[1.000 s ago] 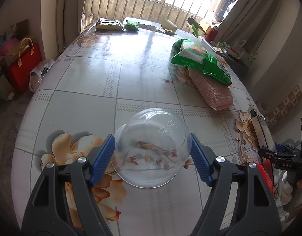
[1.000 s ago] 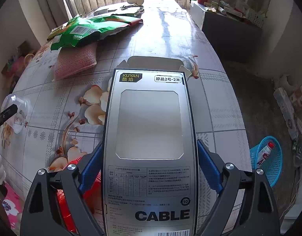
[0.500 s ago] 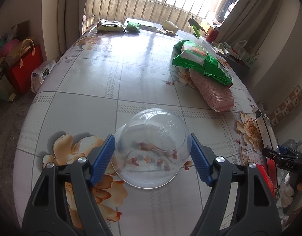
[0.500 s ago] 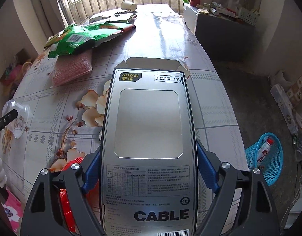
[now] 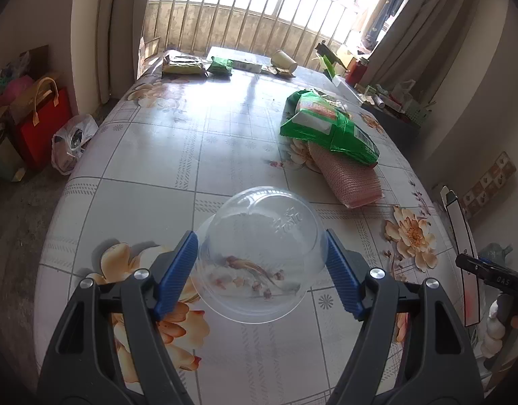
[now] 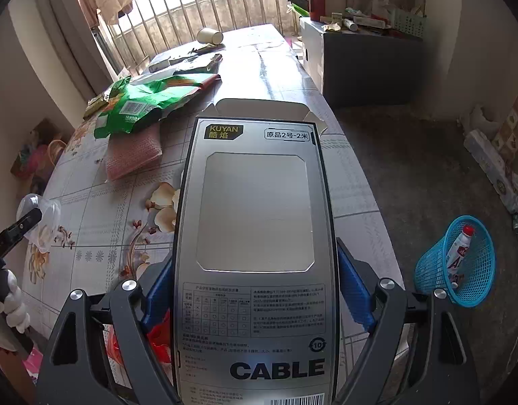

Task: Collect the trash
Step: 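Carry the dome and CABLE box to the blue wastebasket and release both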

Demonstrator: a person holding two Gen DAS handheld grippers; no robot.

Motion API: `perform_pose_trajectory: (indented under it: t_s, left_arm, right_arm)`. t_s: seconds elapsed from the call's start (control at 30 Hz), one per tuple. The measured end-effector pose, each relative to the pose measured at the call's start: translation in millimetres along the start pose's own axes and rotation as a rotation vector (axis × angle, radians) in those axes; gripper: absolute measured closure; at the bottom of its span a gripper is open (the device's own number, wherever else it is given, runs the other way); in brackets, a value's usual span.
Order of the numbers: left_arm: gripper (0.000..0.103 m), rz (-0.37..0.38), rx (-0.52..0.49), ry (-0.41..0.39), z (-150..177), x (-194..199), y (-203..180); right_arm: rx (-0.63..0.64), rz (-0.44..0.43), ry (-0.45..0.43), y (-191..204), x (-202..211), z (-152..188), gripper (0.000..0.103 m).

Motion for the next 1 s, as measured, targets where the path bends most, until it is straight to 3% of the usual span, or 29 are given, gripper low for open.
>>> perform_pose_trajectory:
  t_s: [1.0]
  left_arm:
    - [0.033,0.100,-0.124,-0.007,-11.0,2.8,-85.3]
  right_arm:
    - [-0.170,-0.136,-0.037,-56.7,29.7,21.3,0.022]
Point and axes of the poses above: each gripper's, at about its wrist camera, not at the fingertips, and x roughly against the way its jaws point, y to its left, z to its underside, the point moved 3 cm from there along -x, roughly the way its jaws point, and after that the axes turned 11 degrees about z, right-handed, at the moved point
